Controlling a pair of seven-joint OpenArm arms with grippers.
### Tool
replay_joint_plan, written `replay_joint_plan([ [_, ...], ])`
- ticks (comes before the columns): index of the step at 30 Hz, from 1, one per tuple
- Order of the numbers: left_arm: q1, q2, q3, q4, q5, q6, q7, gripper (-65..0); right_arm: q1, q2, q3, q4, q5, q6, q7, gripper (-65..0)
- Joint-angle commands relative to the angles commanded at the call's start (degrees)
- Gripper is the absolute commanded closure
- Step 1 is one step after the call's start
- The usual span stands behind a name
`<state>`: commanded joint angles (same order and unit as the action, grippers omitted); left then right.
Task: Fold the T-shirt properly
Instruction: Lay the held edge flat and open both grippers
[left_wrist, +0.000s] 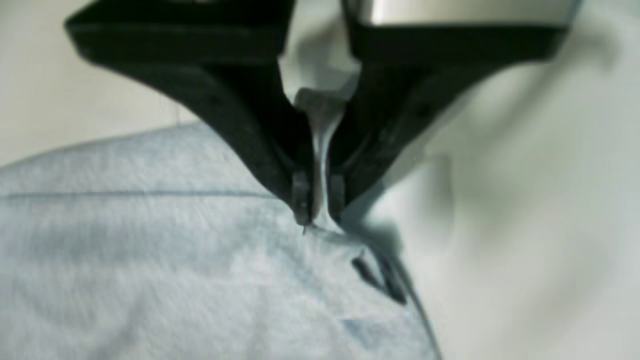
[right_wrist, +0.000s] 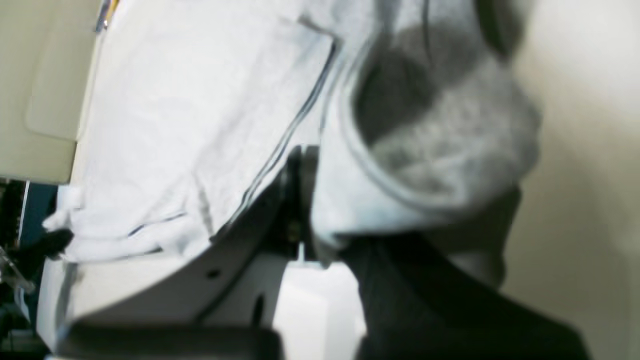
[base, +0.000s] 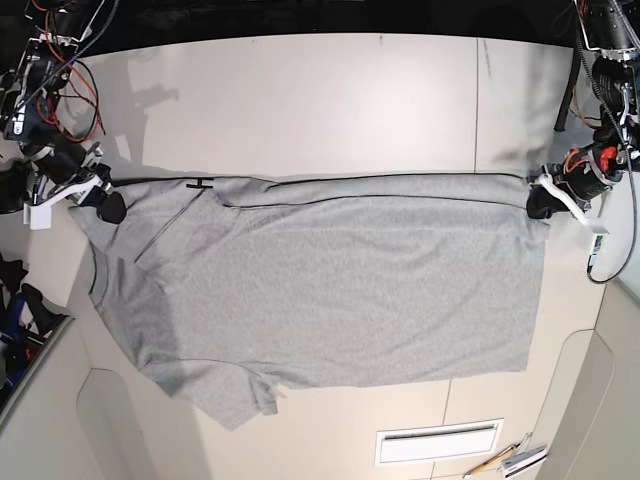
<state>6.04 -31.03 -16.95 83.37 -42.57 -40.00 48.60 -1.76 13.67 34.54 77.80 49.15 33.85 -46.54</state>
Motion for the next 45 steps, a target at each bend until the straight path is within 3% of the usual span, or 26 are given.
replay_joint_plan([
  [5, 7.4, -1.4, -0.6, 8.4, 0.0, 0.0, 1.6, 0.0, -6.6, 0.0, 0.2, 4.5, 3.9, 0.0, -2.4, 0.0],
  [12, 17.8, -1.4, -9.8, 16.6, -0.2, 0.0, 1.6, 0.0, -13.3, 0.2, 1.1, 11.0, 5.4, 0.02, -4.8, 0.0],
  [16, 20.9, -1.4, -13.1, 16.7, -3.1, 0.0, 1.9, 0.0, -15.0, 1.4, 1.1, 12.4, 6.3, 0.0, -5.6, 0.0],
  [22, 24.1, -1.4, -13.5, 16.7, -4.6, 0.0, 3.4, 0.0, -15.9, 2.2, 3.0, 12.6, 9.2, 0.0, -11.8, 0.0],
  [28, 25.0, -1.4, -13.5, 16.7, -7.0, 0.0, 9.9, 0.0, -20.3, 3.8, 3.3, 12.6, 10.7, 0.0, -12.0, 0.0],
  [34, 28.6, -1.4, -13.5, 16.7, -10.4, 0.0, 10.4, 0.0, -22.8, 3.8, 3.9, 12.6, 11.7, 0.02, -12.0, 0.0],
  [41, 28.5, -1.4, -13.5, 16.7, -10.4, 0.0, 10.8, 0.0, -22.7, 3.8, 3.8, 12.6, 11.7, 0.0, -12.0, 0.0],
  [42, 28.5, -1.4, -13.5, 16.7, -10.4, 0.0, 10.8, -5.1, -22.7, 3.8, 3.9, 12.6, 11.7, 0.0, -12.0, -2.8],
  [45, 28.5, -1.4, -13.5, 16.7, -10.4, 0.0, 10.8, -22.8, -22.7, 3.8, 4.3, 12.6, 11.3, 0.0, -12.0, -20.8],
])
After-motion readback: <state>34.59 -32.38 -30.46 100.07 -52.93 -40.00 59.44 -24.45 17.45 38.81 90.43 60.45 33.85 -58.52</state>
